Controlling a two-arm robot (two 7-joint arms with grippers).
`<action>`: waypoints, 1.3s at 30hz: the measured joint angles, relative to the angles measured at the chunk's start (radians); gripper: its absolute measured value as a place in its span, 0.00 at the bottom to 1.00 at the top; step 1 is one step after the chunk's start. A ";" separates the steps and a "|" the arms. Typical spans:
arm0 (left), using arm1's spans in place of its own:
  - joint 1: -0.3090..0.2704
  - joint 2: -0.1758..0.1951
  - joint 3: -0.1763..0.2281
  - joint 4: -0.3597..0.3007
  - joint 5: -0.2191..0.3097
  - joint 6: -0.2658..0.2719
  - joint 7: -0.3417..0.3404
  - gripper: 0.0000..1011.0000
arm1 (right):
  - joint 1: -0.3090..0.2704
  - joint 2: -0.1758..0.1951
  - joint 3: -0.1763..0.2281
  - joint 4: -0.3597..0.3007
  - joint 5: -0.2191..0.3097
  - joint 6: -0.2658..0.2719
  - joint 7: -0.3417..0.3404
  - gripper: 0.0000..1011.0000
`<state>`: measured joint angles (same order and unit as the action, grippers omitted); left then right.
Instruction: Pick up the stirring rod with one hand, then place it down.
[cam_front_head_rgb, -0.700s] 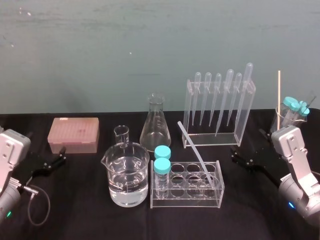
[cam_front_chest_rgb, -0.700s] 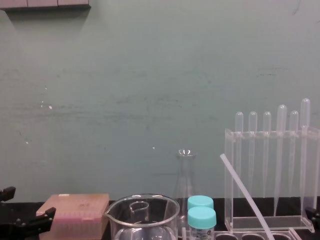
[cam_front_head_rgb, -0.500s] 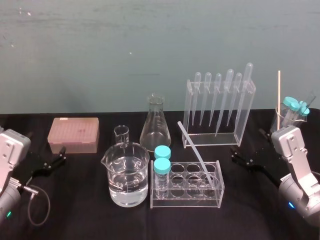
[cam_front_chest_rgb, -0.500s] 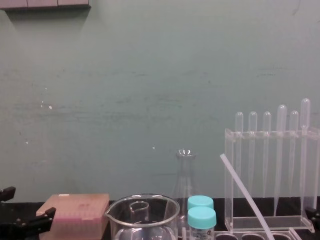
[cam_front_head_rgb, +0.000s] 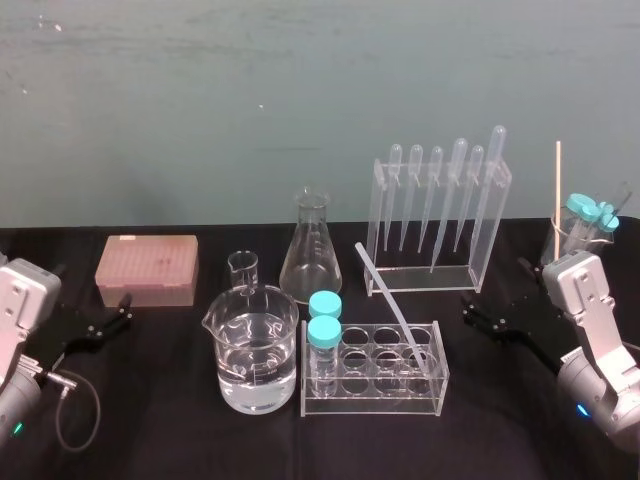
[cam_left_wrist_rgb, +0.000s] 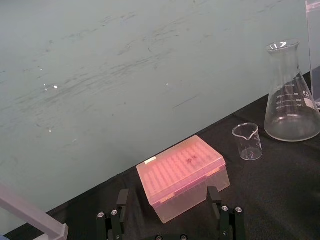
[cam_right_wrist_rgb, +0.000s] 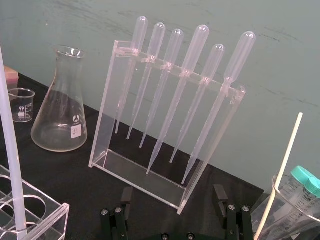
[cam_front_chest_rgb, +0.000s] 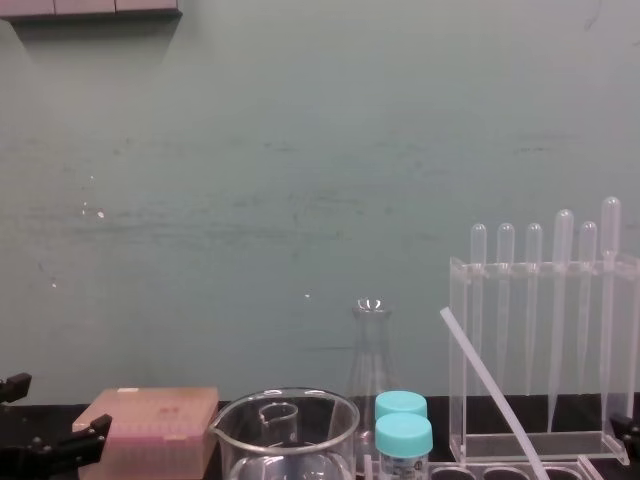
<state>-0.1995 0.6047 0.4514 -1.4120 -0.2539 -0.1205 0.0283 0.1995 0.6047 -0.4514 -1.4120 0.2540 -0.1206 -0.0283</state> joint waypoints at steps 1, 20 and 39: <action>0.000 0.000 0.000 0.000 0.000 0.000 0.000 0.99 | 0.000 0.000 0.000 0.000 0.000 0.000 0.000 0.99; 0.000 0.000 0.000 0.000 0.000 0.000 0.000 0.99 | 0.000 0.000 0.000 0.000 0.000 0.000 0.000 0.99; 0.000 0.000 0.000 0.000 0.000 0.000 0.000 0.99 | -0.007 -0.014 0.021 0.000 -0.031 -0.061 -0.028 0.99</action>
<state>-0.1996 0.6047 0.4514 -1.4120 -0.2539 -0.1205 0.0283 0.1921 0.5904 -0.4308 -1.4116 0.2234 -0.1820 -0.0561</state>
